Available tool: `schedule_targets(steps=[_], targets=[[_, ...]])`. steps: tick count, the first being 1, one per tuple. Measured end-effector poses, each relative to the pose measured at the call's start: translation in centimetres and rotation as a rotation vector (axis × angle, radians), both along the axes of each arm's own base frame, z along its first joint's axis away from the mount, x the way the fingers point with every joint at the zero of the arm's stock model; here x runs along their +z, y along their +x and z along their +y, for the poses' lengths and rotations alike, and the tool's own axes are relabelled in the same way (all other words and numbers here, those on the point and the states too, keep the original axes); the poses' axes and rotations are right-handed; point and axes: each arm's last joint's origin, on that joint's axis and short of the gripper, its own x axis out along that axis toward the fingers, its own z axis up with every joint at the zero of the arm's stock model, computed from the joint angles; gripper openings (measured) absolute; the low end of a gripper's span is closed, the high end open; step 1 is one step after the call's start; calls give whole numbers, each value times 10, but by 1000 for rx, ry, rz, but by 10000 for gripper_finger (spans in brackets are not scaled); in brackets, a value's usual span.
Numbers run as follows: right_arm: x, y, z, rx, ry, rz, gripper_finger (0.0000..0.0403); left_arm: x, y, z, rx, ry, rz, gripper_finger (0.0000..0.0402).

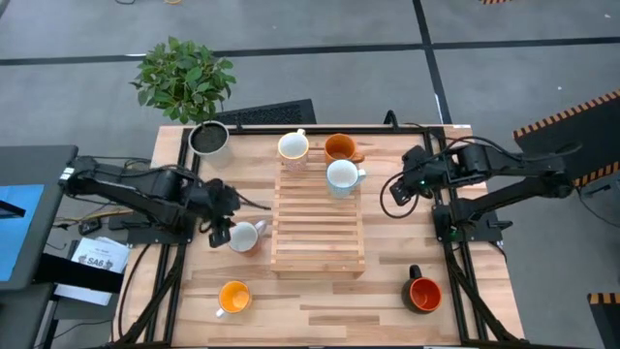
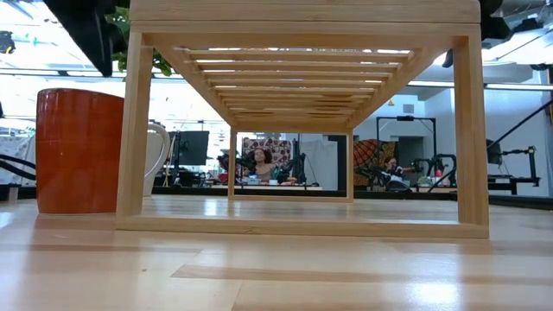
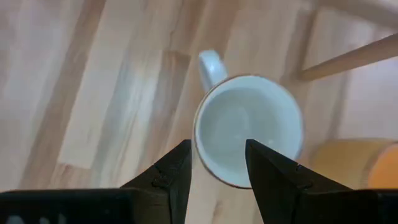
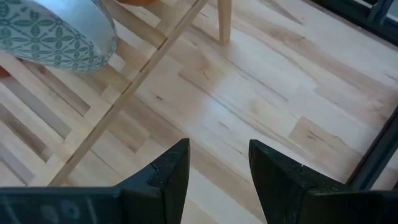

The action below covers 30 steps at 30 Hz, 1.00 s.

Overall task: Place coffee mugs
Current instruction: Put the red cup on the shelf aligned with the other orange cup

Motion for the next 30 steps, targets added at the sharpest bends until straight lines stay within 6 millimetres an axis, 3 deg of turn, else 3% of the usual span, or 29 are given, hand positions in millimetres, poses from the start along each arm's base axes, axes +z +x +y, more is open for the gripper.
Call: schedule_targets(steps=[8,13,23,26,30], targets=[[0,0,-1,-5,-26,4,192,-27,23,-5,61,46,120,134],[0,0,-1,23,-46,15,192,-54,21,-6,92,-16,163,134],[1,1,-2,37,-86,20,191,-86,17,-6,158,-66,167,129],[1,1,-2,37,-85,19,191,-86,17,-6,169,-89,174,102],[2,2,-2,37,-86,0,191,-77,21,-4,181,-136,159,25]])
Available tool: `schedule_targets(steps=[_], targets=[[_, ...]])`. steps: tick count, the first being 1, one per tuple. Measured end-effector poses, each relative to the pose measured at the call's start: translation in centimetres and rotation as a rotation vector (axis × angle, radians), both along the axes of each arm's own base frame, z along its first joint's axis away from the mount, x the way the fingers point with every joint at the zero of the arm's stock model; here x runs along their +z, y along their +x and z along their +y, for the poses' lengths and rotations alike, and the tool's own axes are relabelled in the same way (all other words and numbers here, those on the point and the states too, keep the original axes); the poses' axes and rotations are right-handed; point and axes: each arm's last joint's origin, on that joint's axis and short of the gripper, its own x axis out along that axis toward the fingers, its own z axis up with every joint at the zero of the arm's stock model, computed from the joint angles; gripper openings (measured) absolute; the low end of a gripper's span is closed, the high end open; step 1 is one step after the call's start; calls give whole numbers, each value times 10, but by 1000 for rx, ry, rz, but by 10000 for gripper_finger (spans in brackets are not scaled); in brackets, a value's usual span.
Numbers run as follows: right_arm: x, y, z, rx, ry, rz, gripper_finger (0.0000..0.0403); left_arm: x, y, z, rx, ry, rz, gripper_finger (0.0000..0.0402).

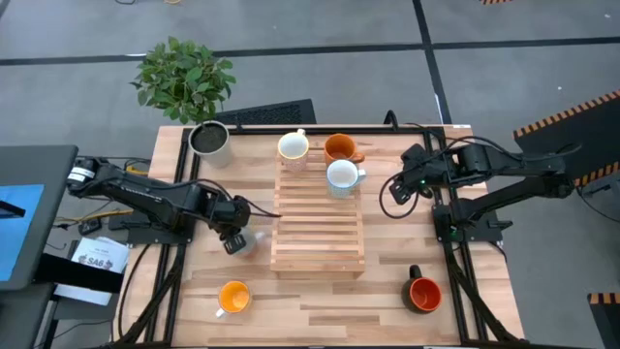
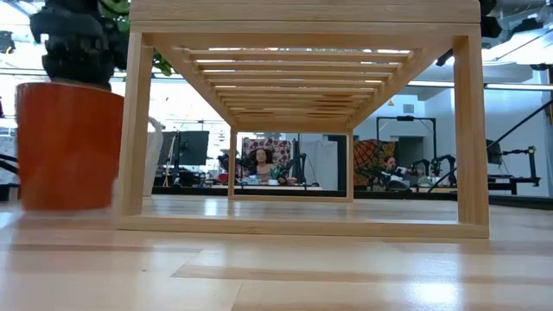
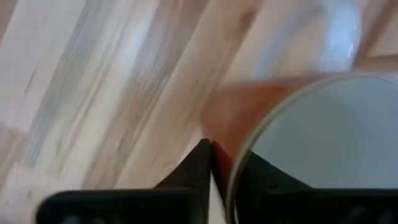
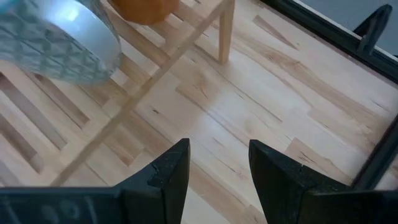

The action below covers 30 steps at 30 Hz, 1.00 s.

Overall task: Place coffee mugs
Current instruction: Put the red cup on the shelf aligned with the other orange cup

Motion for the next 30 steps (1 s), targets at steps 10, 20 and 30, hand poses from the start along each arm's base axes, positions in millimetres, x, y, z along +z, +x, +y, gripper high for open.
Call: schedule_targets(steps=[10,20,30], targets=[[2,3,0,6,8,-33,191,103,-1,16,-15,26,-55,7],[4,7,0,5,9,-87,191,203,20,38,33,145,-193,6],[7,11,0,4,9,-138,191,197,113,52,-200,303,-126,6]])
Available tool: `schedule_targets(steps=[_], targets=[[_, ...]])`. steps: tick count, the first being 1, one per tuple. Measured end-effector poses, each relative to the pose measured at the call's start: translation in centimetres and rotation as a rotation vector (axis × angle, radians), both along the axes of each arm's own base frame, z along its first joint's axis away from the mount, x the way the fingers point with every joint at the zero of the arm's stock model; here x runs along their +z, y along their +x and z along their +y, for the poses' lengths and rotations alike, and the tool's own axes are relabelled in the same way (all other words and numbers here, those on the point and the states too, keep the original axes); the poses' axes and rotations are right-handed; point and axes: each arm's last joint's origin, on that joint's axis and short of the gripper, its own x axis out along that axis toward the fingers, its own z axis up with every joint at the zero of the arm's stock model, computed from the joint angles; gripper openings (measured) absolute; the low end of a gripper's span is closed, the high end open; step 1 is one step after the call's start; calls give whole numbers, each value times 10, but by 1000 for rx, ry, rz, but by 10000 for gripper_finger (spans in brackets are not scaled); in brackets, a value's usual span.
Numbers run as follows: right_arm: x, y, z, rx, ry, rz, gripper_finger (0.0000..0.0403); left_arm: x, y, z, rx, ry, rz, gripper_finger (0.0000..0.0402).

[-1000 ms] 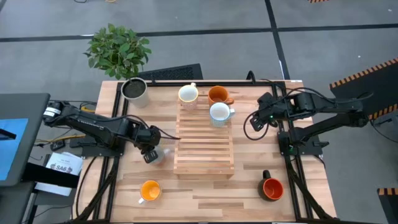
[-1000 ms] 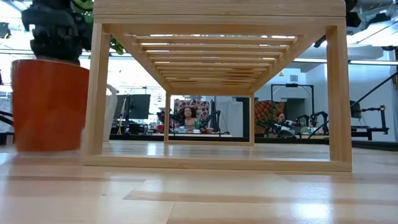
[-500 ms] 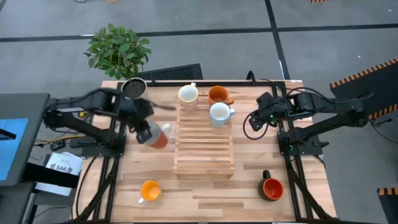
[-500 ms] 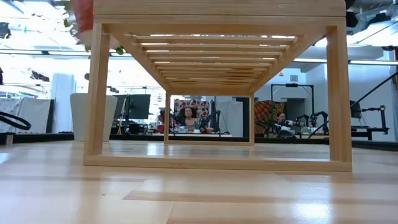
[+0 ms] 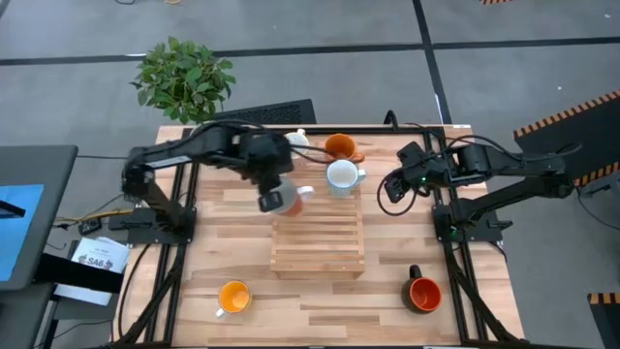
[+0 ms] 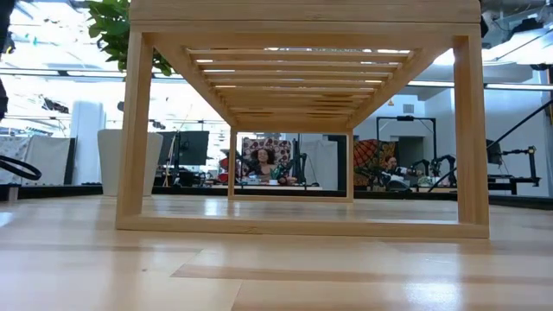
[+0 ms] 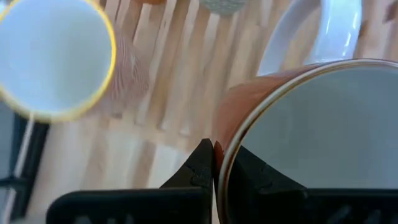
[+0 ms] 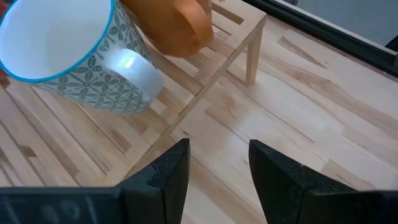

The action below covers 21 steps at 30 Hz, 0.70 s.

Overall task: Place coffee mugs
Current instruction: Put the red cup on the shelf aligned with the other orange cup

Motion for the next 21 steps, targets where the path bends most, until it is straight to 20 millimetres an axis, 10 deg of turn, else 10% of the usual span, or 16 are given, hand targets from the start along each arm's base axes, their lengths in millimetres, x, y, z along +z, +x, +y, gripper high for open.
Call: schedule_targets(steps=[21], targets=[[2,2,0,-33,-1,-37,192,-16,29,30,-68,94,51,10]])
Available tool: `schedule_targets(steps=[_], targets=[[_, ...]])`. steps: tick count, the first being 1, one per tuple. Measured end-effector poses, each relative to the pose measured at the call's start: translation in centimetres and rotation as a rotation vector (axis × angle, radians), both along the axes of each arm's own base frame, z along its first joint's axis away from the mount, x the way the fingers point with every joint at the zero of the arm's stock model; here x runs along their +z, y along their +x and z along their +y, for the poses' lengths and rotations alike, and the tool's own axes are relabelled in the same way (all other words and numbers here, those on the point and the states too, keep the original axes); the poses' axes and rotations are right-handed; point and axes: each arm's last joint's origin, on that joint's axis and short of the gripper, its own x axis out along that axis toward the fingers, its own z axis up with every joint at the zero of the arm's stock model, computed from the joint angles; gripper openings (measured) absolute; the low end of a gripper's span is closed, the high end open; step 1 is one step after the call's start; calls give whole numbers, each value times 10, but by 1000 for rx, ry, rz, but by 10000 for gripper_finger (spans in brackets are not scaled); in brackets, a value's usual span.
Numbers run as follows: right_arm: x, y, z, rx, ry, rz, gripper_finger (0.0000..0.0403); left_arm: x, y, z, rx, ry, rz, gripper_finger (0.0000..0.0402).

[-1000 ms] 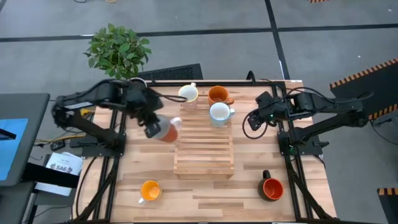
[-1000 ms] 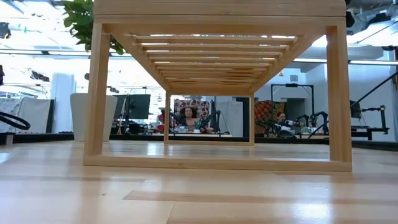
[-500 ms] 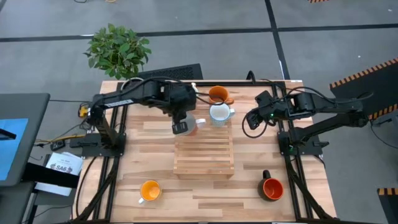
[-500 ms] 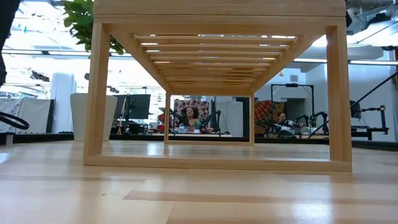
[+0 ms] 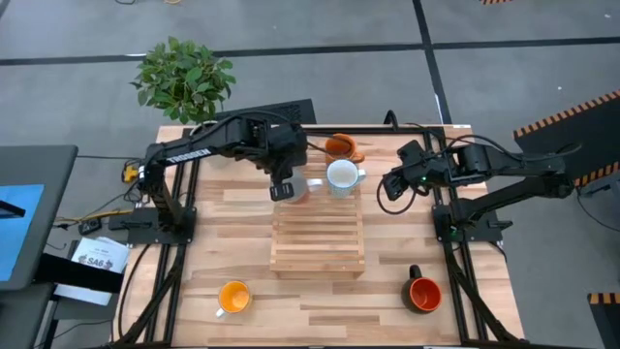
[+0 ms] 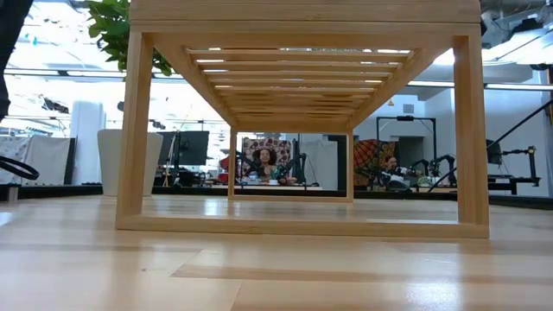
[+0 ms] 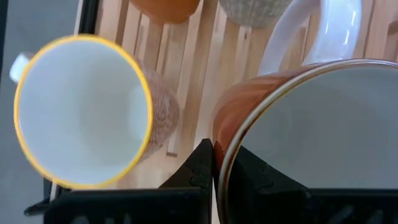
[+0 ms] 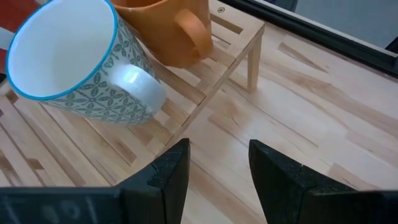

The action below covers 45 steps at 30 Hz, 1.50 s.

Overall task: Place coffee mugs
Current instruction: Put the red cup on the shelf aligned with the other orange cup, then put the black cup on the shelf aligned with the other blue cup

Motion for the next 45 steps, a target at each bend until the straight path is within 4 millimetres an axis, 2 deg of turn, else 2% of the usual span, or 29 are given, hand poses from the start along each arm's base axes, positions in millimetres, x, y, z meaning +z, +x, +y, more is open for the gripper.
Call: schedule_targets(steps=[9,18,39,45], targets=[[1,2,0,-3,-4,-22,192,0,3,0,-50,32,-7,15],[2,2,0,-3,-4,-25,192,-2,7,2,-73,59,-3,71],[2,2,0,-19,10,-35,192,-1,6,5,-72,160,23,161],[2,2,0,-20,10,-35,192,24,-2,6,-62,246,-25,172]])
